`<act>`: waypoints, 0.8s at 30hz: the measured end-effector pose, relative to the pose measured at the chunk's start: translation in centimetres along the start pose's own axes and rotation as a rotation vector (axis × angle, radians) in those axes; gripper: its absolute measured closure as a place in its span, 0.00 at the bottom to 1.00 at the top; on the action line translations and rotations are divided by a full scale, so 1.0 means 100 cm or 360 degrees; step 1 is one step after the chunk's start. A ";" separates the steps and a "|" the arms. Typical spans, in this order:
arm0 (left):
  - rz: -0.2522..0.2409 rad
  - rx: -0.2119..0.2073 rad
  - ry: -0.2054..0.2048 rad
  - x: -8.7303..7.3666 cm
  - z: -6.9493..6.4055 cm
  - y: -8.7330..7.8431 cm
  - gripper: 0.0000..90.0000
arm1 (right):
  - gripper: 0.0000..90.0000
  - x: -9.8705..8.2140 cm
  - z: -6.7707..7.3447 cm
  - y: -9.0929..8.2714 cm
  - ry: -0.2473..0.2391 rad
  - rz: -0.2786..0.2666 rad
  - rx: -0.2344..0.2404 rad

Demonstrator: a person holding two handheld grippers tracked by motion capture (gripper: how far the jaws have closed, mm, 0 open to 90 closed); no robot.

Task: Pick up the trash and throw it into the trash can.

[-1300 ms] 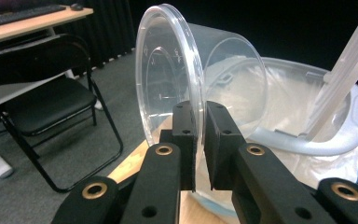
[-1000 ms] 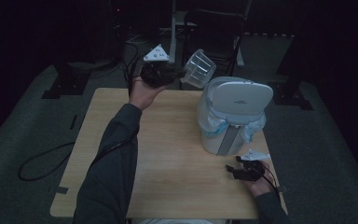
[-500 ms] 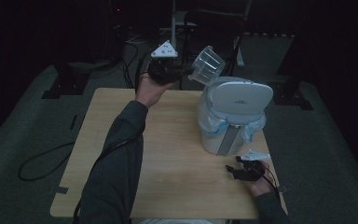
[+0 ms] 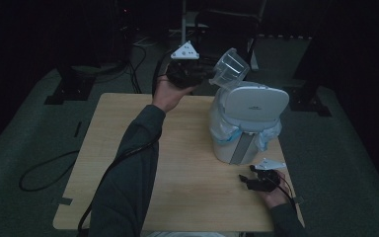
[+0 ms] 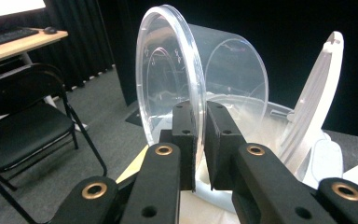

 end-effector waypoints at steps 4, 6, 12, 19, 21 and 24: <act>-0.0004 -0.0009 0.0000 0.002 -0.002 0.003 0.93 | 0.38 0.000 0.000 0.000 0.0000 0.0000 0.0001; -0.0006 -0.0013 -0.0008 0.002 -0.002 0.005 0.93 | 0.38 0.000 0.000 0.000 -0.0001 0.0000 0.0001; -0.0005 -0.0016 -0.0005 0.003 -0.003 0.009 0.93 | 0.38 0.000 0.000 0.000 0.0000 0.0002 0.0003; 0.0000 -0.0033 0.0013 0.008 -0.008 0.015 0.93 | 0.38 0.000 0.000 0.000 -0.0003 0.0000 0.0004; 0.0003 -0.0041 0.0021 0.009 -0.010 0.018 0.93 | 0.38 0.000 0.000 0.000 -0.0003 0.0000 0.0005; -0.0005 -0.0052 0.0019 0.011 -0.011 0.021 0.93 | 0.38 0.000 0.000 0.000 -0.0003 0.0001 0.0005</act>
Point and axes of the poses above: each handheld gripper's, and its own axes: y roughly forward along the jaws, x roughly out of its top, z roughly to its left, the point moved 7 cm from there along y, roughly forward along the jaws, and after that the axes turned 8 degrees about y, right-handed, at the moved point
